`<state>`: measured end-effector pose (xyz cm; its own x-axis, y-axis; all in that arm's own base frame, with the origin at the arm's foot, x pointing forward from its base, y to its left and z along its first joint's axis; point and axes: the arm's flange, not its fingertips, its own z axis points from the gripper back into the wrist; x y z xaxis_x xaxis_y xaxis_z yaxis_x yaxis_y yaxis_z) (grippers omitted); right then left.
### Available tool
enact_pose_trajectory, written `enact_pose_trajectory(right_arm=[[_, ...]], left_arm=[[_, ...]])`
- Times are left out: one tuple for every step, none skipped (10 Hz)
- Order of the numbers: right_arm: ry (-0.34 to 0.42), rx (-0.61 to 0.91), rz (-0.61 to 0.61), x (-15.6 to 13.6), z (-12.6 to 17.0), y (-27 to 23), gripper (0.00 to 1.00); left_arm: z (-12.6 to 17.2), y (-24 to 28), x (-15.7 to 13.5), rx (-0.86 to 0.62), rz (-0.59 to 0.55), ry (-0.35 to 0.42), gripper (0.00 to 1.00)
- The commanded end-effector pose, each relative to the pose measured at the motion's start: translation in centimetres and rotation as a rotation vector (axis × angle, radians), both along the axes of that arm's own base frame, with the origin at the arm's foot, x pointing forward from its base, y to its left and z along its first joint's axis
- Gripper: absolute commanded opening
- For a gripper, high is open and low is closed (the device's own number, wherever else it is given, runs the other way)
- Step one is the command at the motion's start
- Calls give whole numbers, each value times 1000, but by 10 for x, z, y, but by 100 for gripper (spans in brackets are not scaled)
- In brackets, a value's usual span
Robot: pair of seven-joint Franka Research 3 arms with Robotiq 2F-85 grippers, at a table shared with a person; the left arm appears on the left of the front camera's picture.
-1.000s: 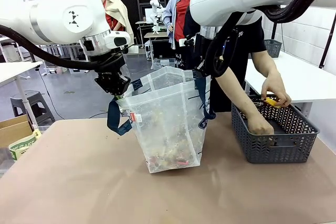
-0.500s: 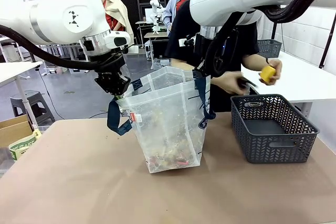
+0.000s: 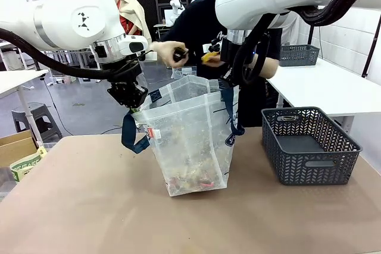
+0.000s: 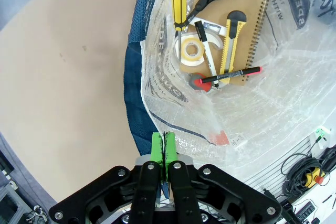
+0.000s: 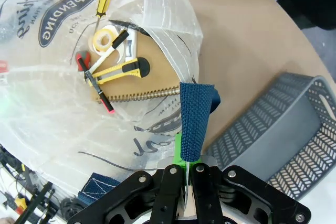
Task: Transfer purchased items from the store into the shopping bag.
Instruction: Move the Reusable shopping bag to the right side of the table.
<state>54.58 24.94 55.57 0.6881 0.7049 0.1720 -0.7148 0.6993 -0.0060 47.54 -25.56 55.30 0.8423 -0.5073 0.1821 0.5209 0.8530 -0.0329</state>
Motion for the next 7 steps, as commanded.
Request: enact_pose_trajectory(right_arm=[[-1,1,-6,0,1,-1,0],[-1,1,-6,0,1,-1,0],[-1,1,-6,0,1,-1,0],[-1,1,-6,0,1,-1,0],[-1,1,-6,0,1,-1,0],[-1,1,-6,0,1,-1,0],[-1,1,-6,0,1,-1,0]], left_arm=[[0,1,0,4,12,-1,0],[0,1,0,4,12,-1,0],[0,1,0,4,12,-1,0],[0,1,0,4,12,-1,0],[0,1,0,4,12,-1,0],[0,1,0,4,12,-1,0],[0,1,0,4,12,-1,0]])
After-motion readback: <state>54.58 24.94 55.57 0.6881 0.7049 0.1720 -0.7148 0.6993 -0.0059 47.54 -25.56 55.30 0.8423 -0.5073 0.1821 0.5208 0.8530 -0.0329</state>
